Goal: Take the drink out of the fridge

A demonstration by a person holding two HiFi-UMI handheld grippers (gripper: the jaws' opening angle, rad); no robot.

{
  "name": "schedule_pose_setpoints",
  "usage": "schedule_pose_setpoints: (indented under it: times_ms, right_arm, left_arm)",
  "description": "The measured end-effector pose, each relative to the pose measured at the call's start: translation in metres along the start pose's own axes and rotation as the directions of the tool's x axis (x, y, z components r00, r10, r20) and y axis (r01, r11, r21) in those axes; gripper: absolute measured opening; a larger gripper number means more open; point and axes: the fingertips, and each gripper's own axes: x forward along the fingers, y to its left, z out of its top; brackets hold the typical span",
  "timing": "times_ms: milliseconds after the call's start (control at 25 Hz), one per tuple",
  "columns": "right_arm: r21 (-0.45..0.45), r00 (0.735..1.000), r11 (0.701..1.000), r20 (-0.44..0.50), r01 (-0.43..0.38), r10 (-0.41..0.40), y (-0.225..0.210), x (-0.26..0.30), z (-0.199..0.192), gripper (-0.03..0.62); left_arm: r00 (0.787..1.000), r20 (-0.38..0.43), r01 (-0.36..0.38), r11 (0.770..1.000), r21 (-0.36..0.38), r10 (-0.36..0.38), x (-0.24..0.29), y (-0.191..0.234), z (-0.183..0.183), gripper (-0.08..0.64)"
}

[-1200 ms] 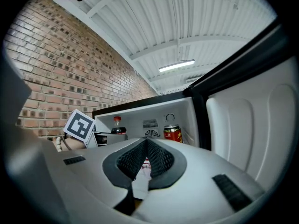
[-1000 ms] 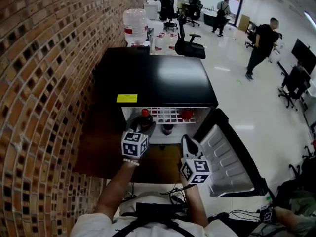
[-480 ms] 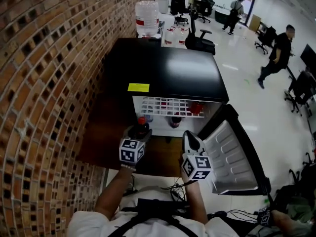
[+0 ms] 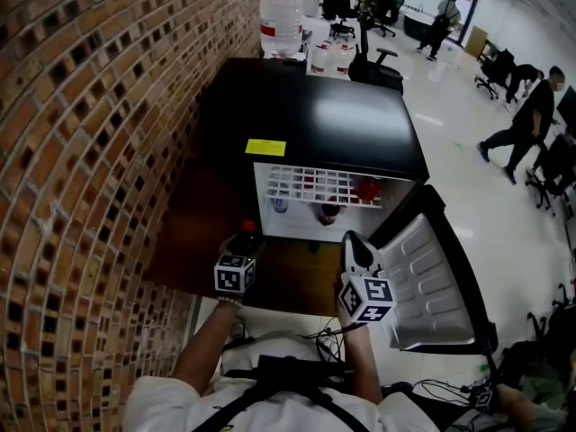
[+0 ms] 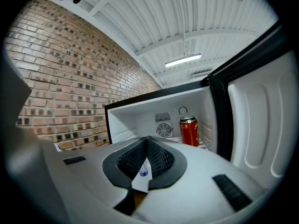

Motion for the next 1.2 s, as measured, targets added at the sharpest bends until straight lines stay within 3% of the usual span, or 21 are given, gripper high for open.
schedule_pose_setpoints:
  times_ms: [600, 920, 1200]
  right_arm:
    - [-0.025, 1.000, 1.000, -0.015, 0.006, -0.006, 0.000, 0.003, 0.004, 0.014]
    - [-0.032, 1.000, 0.999, -0.014, 0.012, -0.013, -0.002, 0.005, 0.006, 0.014]
    - [-0.028, 0.999, 0.999, -0.017, 0.028, -0.028, -0.008, 0.002, 0.005, 0.014]
  left_arm:
    - [0.992, -0.100, -0.086, 0.991, -0.099, 0.076, 0.040, 0.046, -0.077, 0.296]
    - [0.977, -0.179, -0.138, 0.984, -0.116, 0.116, 0.060, 0.066, -0.101, 0.298]
    - [0.973, -0.204, -0.134, 0.985, -0.110, 0.109, 0.075, 0.074, -0.099, 0.298]
